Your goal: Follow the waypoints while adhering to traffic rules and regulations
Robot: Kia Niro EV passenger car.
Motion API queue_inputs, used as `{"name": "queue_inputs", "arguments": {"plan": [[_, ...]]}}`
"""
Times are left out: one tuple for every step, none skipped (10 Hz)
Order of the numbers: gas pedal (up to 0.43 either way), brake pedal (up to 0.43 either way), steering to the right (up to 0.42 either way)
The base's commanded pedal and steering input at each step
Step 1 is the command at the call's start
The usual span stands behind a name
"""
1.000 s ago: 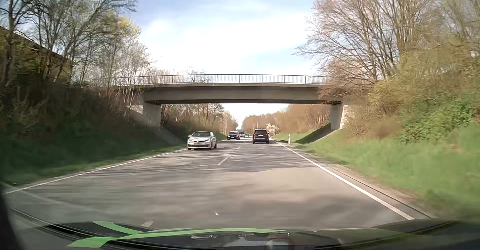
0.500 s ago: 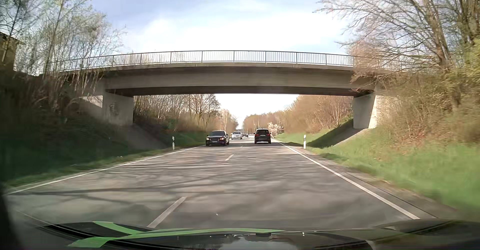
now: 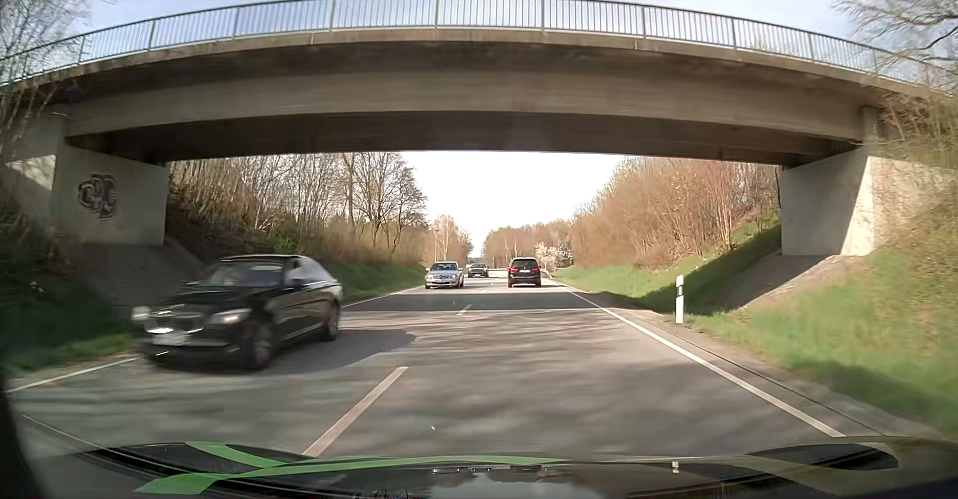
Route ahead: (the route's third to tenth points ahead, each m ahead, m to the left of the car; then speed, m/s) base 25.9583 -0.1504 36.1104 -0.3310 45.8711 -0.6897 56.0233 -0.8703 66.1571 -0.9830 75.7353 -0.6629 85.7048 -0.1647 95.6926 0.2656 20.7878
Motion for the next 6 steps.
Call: {"name": "queue_inputs", "arguments": {"plan": [[0.13,0.0,0.001],[0.13,0.0,0.002],[0.13,0.0,0.002],[0.13,0.0,0.002],[0.13,0.0,0.002],[0.13,0.0,0.001]]}}
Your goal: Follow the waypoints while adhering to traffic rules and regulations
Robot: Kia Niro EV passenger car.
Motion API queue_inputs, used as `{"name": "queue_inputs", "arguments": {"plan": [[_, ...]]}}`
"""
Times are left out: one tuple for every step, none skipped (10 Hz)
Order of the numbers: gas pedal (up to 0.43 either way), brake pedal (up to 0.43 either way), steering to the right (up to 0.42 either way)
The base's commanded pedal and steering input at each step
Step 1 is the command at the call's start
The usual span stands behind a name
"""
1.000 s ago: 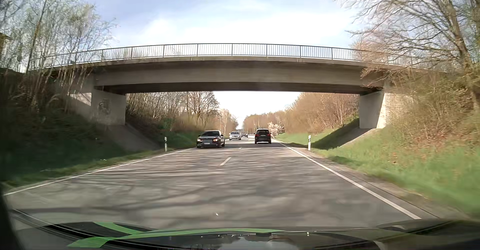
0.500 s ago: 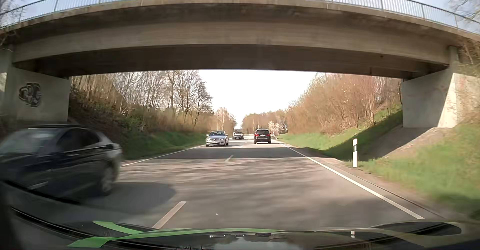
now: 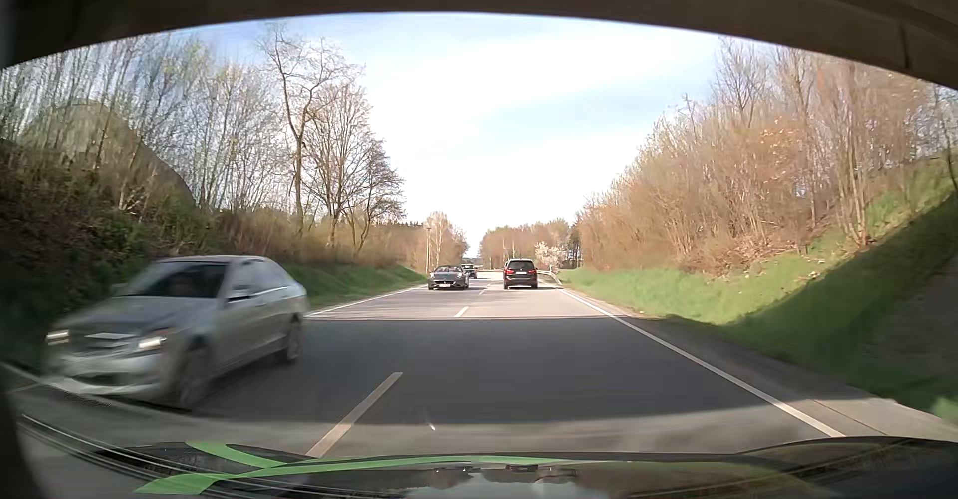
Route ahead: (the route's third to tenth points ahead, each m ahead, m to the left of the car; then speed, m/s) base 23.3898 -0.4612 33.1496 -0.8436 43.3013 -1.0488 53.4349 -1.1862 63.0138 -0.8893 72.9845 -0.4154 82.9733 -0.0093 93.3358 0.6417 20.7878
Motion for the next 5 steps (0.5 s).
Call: {"name": "queue_inputs", "arguments": {"plan": [[0.118,0.0,0.002],[0.118,0.0,0.002],[0.118,0.0,0.002],[0.118,0.0,0.002],[0.118,0.0,0.001]]}}
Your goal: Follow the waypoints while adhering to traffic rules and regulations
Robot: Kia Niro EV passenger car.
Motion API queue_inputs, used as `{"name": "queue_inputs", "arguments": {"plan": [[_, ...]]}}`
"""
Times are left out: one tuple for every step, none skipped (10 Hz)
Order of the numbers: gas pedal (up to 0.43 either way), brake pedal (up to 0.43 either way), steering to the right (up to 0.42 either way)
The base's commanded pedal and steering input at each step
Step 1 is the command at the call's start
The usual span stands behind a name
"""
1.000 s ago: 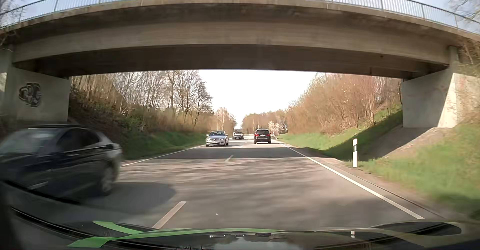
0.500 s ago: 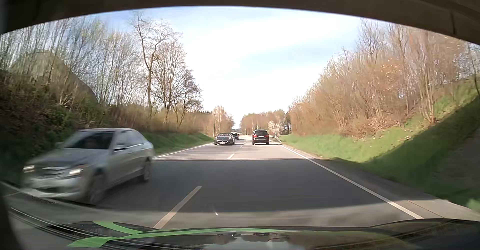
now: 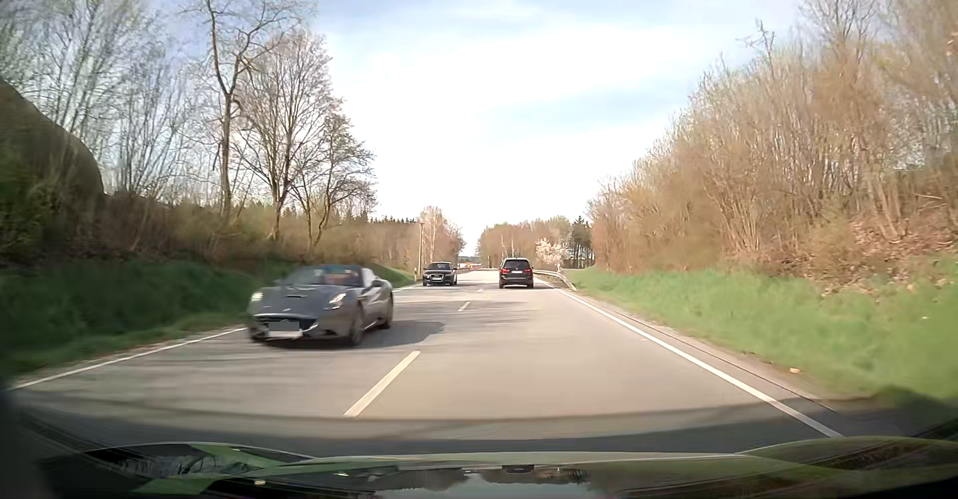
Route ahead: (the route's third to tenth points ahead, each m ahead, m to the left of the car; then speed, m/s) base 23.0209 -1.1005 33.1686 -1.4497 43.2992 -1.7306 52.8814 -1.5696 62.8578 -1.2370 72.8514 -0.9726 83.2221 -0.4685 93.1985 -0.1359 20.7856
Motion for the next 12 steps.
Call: {"name": "queue_inputs", "arguments": {"plan": [[0.118,0.0,0.002],[0.118,0.0,0.002],[0.118,0.0,0.002],[0.118,0.0,0.001],[0.118,0.0,0.002],[0.118,0.0,0.002],[0.118,0.0,0.001],[0.118,0.0,0.001],[0.118,0.0,0.0],[0.13,0.0,0.0],[0.13,0.0,0.0],[0.13,0.0,0.0]]}}
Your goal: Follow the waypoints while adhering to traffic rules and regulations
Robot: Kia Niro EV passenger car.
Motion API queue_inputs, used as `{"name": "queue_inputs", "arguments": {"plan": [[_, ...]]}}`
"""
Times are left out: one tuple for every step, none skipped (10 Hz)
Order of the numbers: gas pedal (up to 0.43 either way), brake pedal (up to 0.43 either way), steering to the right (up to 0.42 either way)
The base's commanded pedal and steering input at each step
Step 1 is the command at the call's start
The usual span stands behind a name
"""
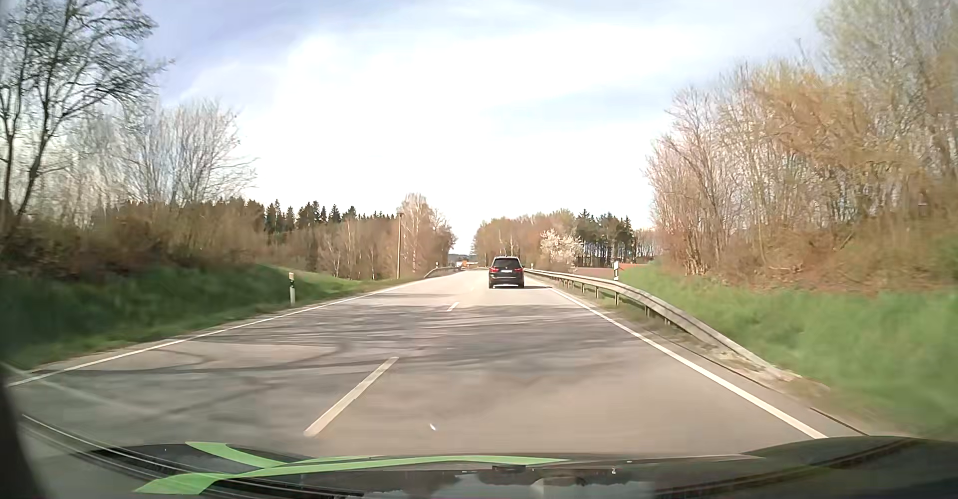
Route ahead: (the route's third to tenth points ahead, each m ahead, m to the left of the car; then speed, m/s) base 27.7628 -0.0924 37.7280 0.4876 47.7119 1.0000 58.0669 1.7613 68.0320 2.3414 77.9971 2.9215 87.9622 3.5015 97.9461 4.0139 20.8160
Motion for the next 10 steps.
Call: {"name": "queue_inputs", "arguments": {"plan": [[0.138,0.0,0.0],[0.15,0.0,0.0],[0.15,0.0,0.0],[0.15,0.0,0.0],[0.138,0.0,0.0],[0.13,0.0,0.0],[0.13,0.0,0.0],[0.13,0.0,-0.001],[0.13,0.0,-0.001],[0.13,0.0,-0.001]]}}
